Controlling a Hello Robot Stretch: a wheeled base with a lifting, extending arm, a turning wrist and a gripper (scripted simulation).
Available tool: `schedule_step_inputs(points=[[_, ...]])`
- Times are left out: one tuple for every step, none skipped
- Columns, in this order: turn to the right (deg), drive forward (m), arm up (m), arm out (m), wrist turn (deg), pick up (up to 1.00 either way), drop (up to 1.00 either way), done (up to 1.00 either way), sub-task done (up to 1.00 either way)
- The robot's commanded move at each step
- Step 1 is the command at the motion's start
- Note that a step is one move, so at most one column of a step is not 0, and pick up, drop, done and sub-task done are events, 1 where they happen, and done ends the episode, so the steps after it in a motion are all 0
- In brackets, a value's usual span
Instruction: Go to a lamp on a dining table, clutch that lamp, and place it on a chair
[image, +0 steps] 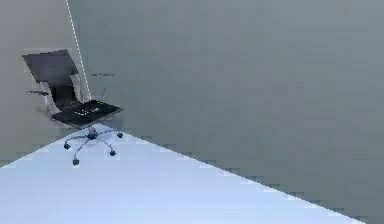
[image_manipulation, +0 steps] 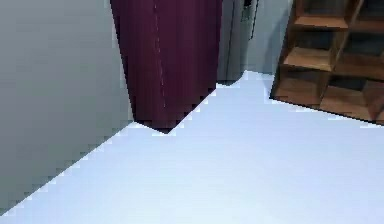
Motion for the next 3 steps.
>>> schedule_step_inputs(points=[[45.0, 0.00, 0.00, 0.00, 0.0, 0.00, 0.00, 0.00, 0.00], [45.0, 0.00, 0.00, 0.00, 0.0, 0.00, 0.00, 0.00, 0.00], [45.0, 0.00, 0.00, 0.00, 0.0, 0.00, 0.00, 0.00, 0.00]])
